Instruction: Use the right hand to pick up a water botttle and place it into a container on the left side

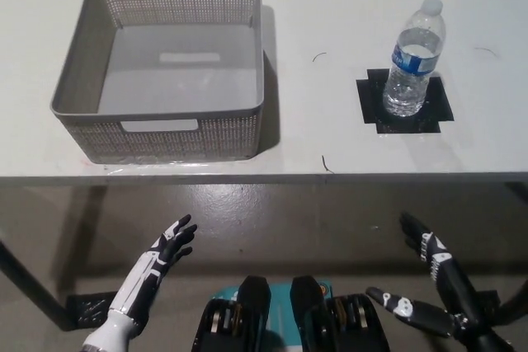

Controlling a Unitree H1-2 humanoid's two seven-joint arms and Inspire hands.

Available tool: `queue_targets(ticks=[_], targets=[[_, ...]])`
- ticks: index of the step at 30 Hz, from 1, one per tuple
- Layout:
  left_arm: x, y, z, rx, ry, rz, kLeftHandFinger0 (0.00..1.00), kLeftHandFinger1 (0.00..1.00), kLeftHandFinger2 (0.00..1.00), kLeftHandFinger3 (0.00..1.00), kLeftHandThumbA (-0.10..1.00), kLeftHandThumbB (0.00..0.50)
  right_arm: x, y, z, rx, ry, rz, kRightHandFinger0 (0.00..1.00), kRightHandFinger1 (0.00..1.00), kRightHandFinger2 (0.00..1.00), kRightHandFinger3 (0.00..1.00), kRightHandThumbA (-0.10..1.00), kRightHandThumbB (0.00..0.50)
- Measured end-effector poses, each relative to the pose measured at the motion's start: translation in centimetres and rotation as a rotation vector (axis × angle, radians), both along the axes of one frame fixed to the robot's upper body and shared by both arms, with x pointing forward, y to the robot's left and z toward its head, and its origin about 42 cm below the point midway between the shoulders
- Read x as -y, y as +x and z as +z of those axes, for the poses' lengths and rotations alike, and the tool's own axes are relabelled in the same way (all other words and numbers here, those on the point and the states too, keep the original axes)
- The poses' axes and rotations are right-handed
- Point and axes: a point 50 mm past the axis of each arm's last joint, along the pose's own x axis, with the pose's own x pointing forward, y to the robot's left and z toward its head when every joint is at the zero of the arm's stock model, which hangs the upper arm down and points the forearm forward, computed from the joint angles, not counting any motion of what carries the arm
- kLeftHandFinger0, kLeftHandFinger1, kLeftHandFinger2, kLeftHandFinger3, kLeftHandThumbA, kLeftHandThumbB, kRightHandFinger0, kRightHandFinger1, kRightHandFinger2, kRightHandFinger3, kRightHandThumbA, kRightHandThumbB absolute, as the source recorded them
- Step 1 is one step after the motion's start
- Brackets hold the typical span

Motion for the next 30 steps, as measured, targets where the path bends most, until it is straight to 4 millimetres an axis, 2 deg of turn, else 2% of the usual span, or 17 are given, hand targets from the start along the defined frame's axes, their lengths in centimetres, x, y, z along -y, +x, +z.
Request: queue_targets(ticks=[3, 6, 12, 14, 18, 22, 23, 25, 26, 27, 29, 30], targets=[[0.0, 0.0, 0.0, 0.002, 0.001, -0.001, 1.00, 1.00, 1.00, 1.00, 1.00, 0.182, 0.2, -0.5, 2.2, 0.088, 0.024, -0.026, 1.00, 1.00, 1.00, 1.00, 1.00, 0.409], [0.0, 0.0, 0.0, 0.004, 0.002, -0.002, 1.00, 1.00, 1.00, 1.00, 1.00, 0.182, 0.7, -0.1, 5.1, 0.196, 0.025, -0.050, 1.00, 1.00, 1.00, 1.00, 1.00, 0.412], [0.0, -0.1, 0.0, 0.008, 0.001, -0.005, 1.00, 1.00, 1.00, 1.00, 1.00, 0.186, 2.1, 3.3, 9.8, 0.342, 0.033, -0.110, 1.00, 1.00, 1.00, 1.00, 1.00, 0.352], [0.1, -0.1, 0.0, 0.008, 0.001, -0.008, 1.00, 1.00, 1.00, 1.00, 1.00, 0.175, 2.4, 4.8, 11.4, 0.377, 0.044, -0.130, 1.00, 1.00, 1.00, 1.00, 1.00, 0.312], [0.0, -0.1, 0.0, 0.009, -0.001, -0.009, 1.00, 1.00, 1.00, 1.00, 1.00, 0.177, 3.1, 7.0, 12.8, 0.380, 0.077, -0.165, 1.00, 1.00, 1.00, 1.00, 1.00, 0.285], [0.1, -0.1, 0.0, 0.008, -0.002, -0.014, 1.00, 1.00, 1.00, 1.00, 1.00, 0.169, 3.9, 8.9, 13.8, 0.366, 0.118, -0.196, 1.00, 1.00, 1.00, 1.00, 1.00, 0.333], [0.1, -0.1, 0.0, 0.008, -0.002, -0.016, 1.00, 1.00, 1.00, 1.00, 1.00, 0.171, 4.1, 9.6, 13.9, 0.353, 0.131, -0.203, 1.00, 1.00, 1.00, 1.00, 1.00, 0.358], [0.1, -0.1, 0.0, 0.009, -0.002, -0.020, 1.00, 1.00, 1.00, 1.00, 1.00, 0.182, 4.5, 10.7, 13.8, 0.326, 0.154, -0.214, 1.00, 1.00, 1.00, 1.00, 1.00, 0.346], [0.1, -0.1, 0.0, 0.009, -0.002, -0.021, 1.00, 1.00, 1.00, 1.00, 1.00, 0.180, 4.6, 11.5, 13.7, 0.304, 0.167, -0.220, 1.00, 1.00, 1.00, 1.00, 1.00, 0.318], [0.1, -0.1, 0.0, 0.010, -0.002, -0.022, 1.00, 1.00, 1.00, 1.00, 1.00, 0.179, 4.8, 12.2, 13.6, 0.286, 0.177, -0.224, 1.00, 1.00, 1.00, 1.00, 1.00, 0.311], [0.1, -0.1, 0.0, 0.010, -0.002, -0.023, 1.00, 1.00, 1.00, 1.00, 1.00, 0.174, 4.8, 13.4, 13.4, 0.252, 0.191, -0.229, 1.00, 1.00, 1.00, 1.00, 1.00, 0.358], [0.1, -0.1, 0.0, 0.010, -0.002, -0.023, 1.00, 1.00, 1.00, 1.00, 1.00, 0.172, 4.9, 14.1, 13.3, 0.236, 0.201, -0.231, 1.00, 1.00, 1.00, 1.00, 1.00, 0.348]])
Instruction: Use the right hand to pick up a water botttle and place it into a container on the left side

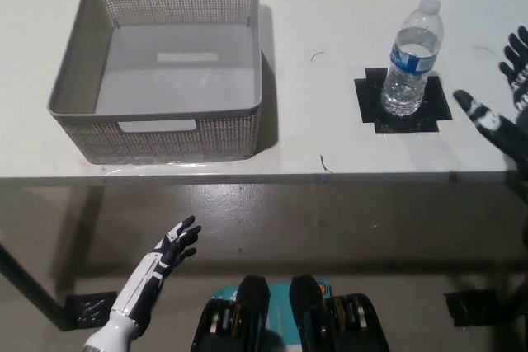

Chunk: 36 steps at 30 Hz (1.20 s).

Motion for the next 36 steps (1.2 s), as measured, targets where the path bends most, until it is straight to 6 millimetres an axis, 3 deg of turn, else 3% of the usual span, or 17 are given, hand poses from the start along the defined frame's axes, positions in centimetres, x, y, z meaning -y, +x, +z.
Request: queue_targets(ticks=[10, 15, 21, 25, 29, 31, 33, 34, 35, 36], targets=[[0.0, 0.0, 0.0, 0.001, -0.002, -0.002, 1.00, 1.00, 1.00, 1.00, 1.00, 0.173, -0.8, 7.4, -0.8, -0.170, 0.069, 0.025, 1.00, 1.00, 1.00, 1.00, 1.00, 0.350], [0.0, 0.0, 0.0, 0.004, -0.002, -0.007, 1.00, 1.00, 1.00, 1.00, 1.00, 0.172, -1.4, 9.0, -1.0, -0.194, 0.075, 0.032, 1.00, 1.00, 1.00, 1.00, 1.00, 0.332], [0.1, 0.0, 0.0, 0.002, -0.003, -0.017, 1.00, 1.00, 1.00, 1.00, 1.00, 0.174, -2.6, 10.1, -1.5, -0.217, 0.074, 0.036, 1.00, 1.00, 1.00, 1.00, 1.00, 0.359], [0.1, 0.0, 0.0, 0.003, -0.003, -0.020, 1.00, 1.00, 1.00, 1.00, 1.00, 0.170, -4.1, 11.1, -1.0, -0.223, 0.050, 0.056, 1.00, 1.00, 1.00, 1.00, 1.00, 0.478], [0.1, -0.1, 0.0, 0.003, -0.007, -0.022, 1.00, 1.00, 1.00, 1.00, 1.00, 0.152, -5.9, 12.4, -0.1, -0.244, -0.048, 0.079, 1.00, 1.00, 1.00, 1.00, 1.00, 0.500], [0.1, -0.1, 0.0, 0.004, -0.010, -0.023, 1.00, 1.00, 1.00, 1.00, 1.00, 0.161, -6.8, 13.5, -0.1, -0.292, -0.100, 0.085, 1.00, 1.00, 1.00, 1.00, 0.82, 0.500], [0.1, -0.1, 0.0, 0.003, -0.010, -0.023, 1.00, 1.00, 1.00, 1.00, 1.00, 0.165, -7.4, 14.6, -0.1, -0.338, -0.144, 0.084, 1.00, 1.00, 1.00, 1.00, 0.53, 0.500], [0.1, -0.1, -0.1, 0.001, -0.010, -0.023, 1.00, 1.00, 1.00, 1.00, 1.00, 0.165, -7.8, 15.3, 0.1, -0.369, -0.170, 0.078, 1.00, 1.00, 1.00, 1.00, 0.49, 0.500], [0.1, -0.1, -0.1, 0.000, -0.010, -0.022, 1.00, 1.00, 1.00, 1.00, 1.00, 0.169, -8.1, 15.8, 0.4, -0.387, -0.188, 0.069, 0.49, 0.55, 0.55, 0.61, 0.12, 0.341], [0.1, -0.1, -0.1, 0.000, -0.010, -0.022, 1.00, 1.00, 1.00, 1.00, 1.00, 0.171, -8.1, 16.0, 0.3, -0.407, -0.201, 0.058, 0.10, 0.22, 0.27, 0.20, -0.04, 0.296]])
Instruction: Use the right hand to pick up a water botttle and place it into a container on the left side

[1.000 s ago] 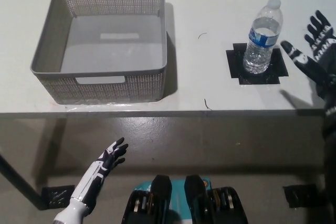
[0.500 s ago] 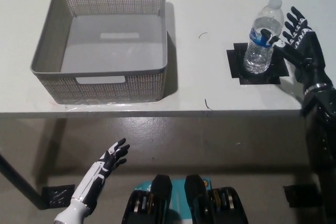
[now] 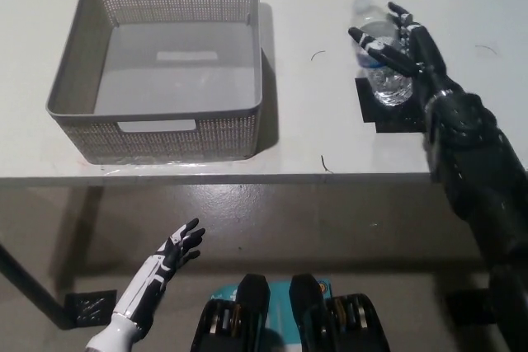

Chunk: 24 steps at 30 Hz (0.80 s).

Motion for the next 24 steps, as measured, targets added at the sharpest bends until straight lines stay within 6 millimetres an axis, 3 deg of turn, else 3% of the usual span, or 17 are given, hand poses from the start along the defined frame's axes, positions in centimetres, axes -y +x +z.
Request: queue_targets(ticks=[1, 2, 4, 5, 9, 16, 19, 24], targets=[[0.0, 0.0, 0.0, 0.000, -0.001, 0.000, 1.00, 1.00, 1.00, 1.00, 1.00, 0.172, -0.2, 0.4, 0.4, -0.011, -0.016, -0.016, 0.02, 0.13, 0.28, 0.17, -0.09, 0.302], [0.0, 0.0, 0.0, -0.001, -0.001, 0.000, 1.00, 1.00, 1.00, 1.00, 1.00, 0.174, -0.2, 0.6, 0.4, -0.022, -0.026, -0.030, 0.00, 0.11, 0.37, 0.21, -0.10, 0.268], [0.1, 0.0, 0.0, -0.001, -0.002, 0.000, 1.00, 1.00, 1.00, 1.00, 1.00, 0.178, -0.3, 1.2, 1.3, -0.033, -0.055, -0.074, 0.00, 0.16, 0.56, 0.43, -0.10, 0.201], [0.1, 0.0, 0.0, 0.000, -0.003, 0.000, 1.00, 1.00, 1.00, 1.00, 1.00, 0.184, -0.4, 1.4, 1.5, -0.036, -0.064, -0.091, 0.00, 0.23, 0.66, 0.53, -0.10, 0.192], [0.1, 0.2, 0.1, 0.004, -0.006, -0.001, 1.00, 1.00, 1.00, 1.00, 1.00, 0.175, -0.6, 1.6, 1.9, -0.038, -0.092, -0.156, 0.00, 0.21, 0.61, 0.59, -0.10, 0.190], [0.1, 0.1, 0.1, 0.008, -0.010, -0.001, 1.00, 1.00, 1.00, 1.00, 1.00, 0.164, -1.0, 1.4, 1.7, 0.000, -0.108, -0.218, 0.00, 0.28, 0.68, 0.66, -0.10, 0.168], [0.0, 0.1, 0.2, 0.009, -0.011, 0.000, 1.00, 1.00, 1.00, 1.00, 1.00, 0.167, -1.2, 1.4, 1.8, 0.028, -0.103, -0.241, 0.00, 0.27, 0.71, 0.72, -0.10, 0.129], [0.0, 0.1, 0.2, 0.010, -0.014, 0.001, 1.00, 1.00, 1.00, 1.00, 1.00, 0.178, -1.9, 1.6, 3.1, 0.097, -0.071, -0.245, 0.00, 0.23, 0.66, 0.65, -0.10, 0.142]])
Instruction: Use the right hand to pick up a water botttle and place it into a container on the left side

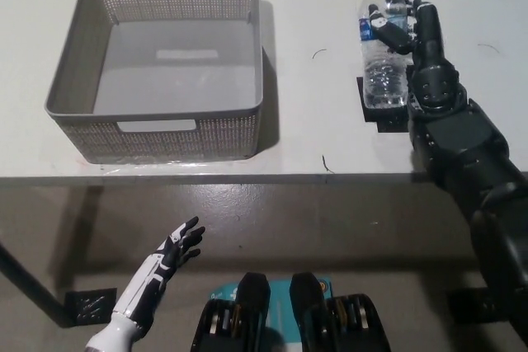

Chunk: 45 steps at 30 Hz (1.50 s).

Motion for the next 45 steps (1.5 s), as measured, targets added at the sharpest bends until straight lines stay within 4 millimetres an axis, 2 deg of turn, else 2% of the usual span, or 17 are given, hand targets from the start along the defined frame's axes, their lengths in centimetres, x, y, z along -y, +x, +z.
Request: queue_targets(ticks=[2, 7, 13, 14, 15, 19, 24, 29, 32, 37, 39, 40, 41, 42, 43, 44, 45], targets=[[0.0, 0.0, 0.0, 0.000, 0.000, 0.000, 1.00, 1.00, 1.00, 1.00, 1.00, 0.178, -0.9, 0.2, 1.4, 0.059, 0.009, 0.012, 0.00, 0.22, 0.66, 0.68, -0.10, 0.100], [0.0, 0.0, -0.1, -0.001, -0.001, 0.000, 1.00, 1.00, 1.00, 1.00, 1.00, 0.181, -4.8, 0.2, 7.0, 0.253, 0.055, 0.095, 0.00, 0.22, 0.63, 0.62, -0.10, 0.170], [0.1, 0.0, -0.1, -0.002, 0.001, -0.003, 1.00, 1.00, 1.00, 1.00, 1.00, 0.182, -10.9, -1.3, 12.8, 0.434, 0.093, 0.212, 0.03, 0.19, 0.56, 0.60, -0.10, 0.145], [0.1, 0.0, -0.1, -0.002, 0.002, -0.003, 1.00, 1.00, 1.00, 1.00, 1.00, 0.184, -12.0, -1.6, 13.4, 0.448, 0.102, 0.231, 0.00, 0.15, 0.54, 0.62, -0.10, 0.142], [0.1, 0.0, -0.1, -0.002, 0.003, -0.004, 1.00, 1.00, 1.00, 1.00, 1.00, 0.186, -13.0, -1.9, 13.8, 0.457, 0.109, 0.248, 0.00, 0.21, 0.65, 0.72, -0.10, 0.128], [0.2, -0.1, -0.2, -0.004, 0.004, -0.008, 1.00, 1.00, 1.00, 1.00, 1.00, 0.175, -16.7, -3.1, 14.6, 0.465, 0.132, 0.311, 0.00, 0.21, 0.68, 0.74, -0.10, 0.142], [0.4, 0.0, -0.2, -0.004, 0.005, -0.013, 1.00, 1.00, 1.00, 1.00, 1.00, 0.194, -20.3, -3.9, 13.9, 0.419, 0.114, 0.357, 0.00, 0.19, 0.64, 0.67, -0.10, 0.133], [0.4, -0.1, -0.2, -0.004, 0.005, -0.013, 1.00, 1.00, 1.00, 1.00, 1.00, 0.190, -22.2, -4.2, 10.4, 0.300, 0.081, 0.367, 0.00, 0.27, 0.78, 0.73, -0.10, 0.127], [0.4, -0.2, -0.1, -0.001, 0.006, -0.013, 1.00, 1.00, 1.00, 1.00, 1.00, 0.185, -22.5, -4.4, 7.9, 0.231, 0.053, 0.363, 0.00, 0.24, 0.70, 0.71, -0.10, 0.116], [0.5, -0.1, 0.4, 0.012, 0.005, -0.020, 1.00, 1.00, 1.00, 1.00, 1.00, 0.196, -21.3, -4.5, 3.5, 0.119, 0.009, 0.336, 0.00, 0.29, 0.74, 0.78, -0.10, 0.109], [0.5, -0.1, 0.4, 0.015, 0.004, -0.023, 1.00, 1.00, 1.00, 1.00, 1.00, 0.195, -20.7, -4.4, 2.6, 0.102, 0.007, 0.320, 0.02, 0.33, 0.77, 0.82, -0.10, 0.135], [0.5, 0.0, 0.5, 0.015, 0.004, -0.024, 1.00, 1.00, 1.00, 1.00, 1.00, 0.197, -20.5, -4.3, 2.6, 0.103, 0.005, 0.315, 0.12, 0.41, 0.81, 0.84, 0.09, 0.207], [0.6, 0.0, 0.5, 0.015, 0.004, -0.026, 1.00, 1.00, 1.00, 1.00, 1.00, 0.204, -20.0, -4.1, 2.7, 0.104, 0.002, 0.307, 0.19, 0.52, 0.90, 0.91, 0.17, 0.242], [0.6, 0.0, 0.5, 0.015, 0.005, -0.027, 1.00, 1.00, 1.00, 1.00, 1.00, 0.206, -19.8, -4.0, 2.7, 0.105, 0.001, 0.302, 0.42, 0.71, 1.00, 1.00, 0.30, 0.284], [0.5, 0.0, 0.5, 0.015, 0.006, -0.028, 1.00, 1.00, 1.00, 1.00, 1.00, 0.206, -19.5, -3.9, 2.6, 0.103, -0.001, 0.298, 0.49, 0.72, 0.94, 0.99, 0.32, 0.291], [0.5, 0.0, 0.5, 0.015, 0.006, -0.029, 1.00, 1.00, 1.00, 1.00, 1.00, 0.207, -19.3, -3.9, 2.4, 0.097, -0.002, 0.298, 0.77, 0.97, 1.00, 1.00, 0.44, 0.323], [0.5, 0.0, 0.5, 0.015, 0.006, -0.030, 1.00, 1.00, 1.00, 1.00, 1.00, 0.209, -19.2, -3.9, 2.2, 0.090, -0.002, 0.301, 0.87, 1.00, 1.00, 1.00, 0.55, 0.350]])
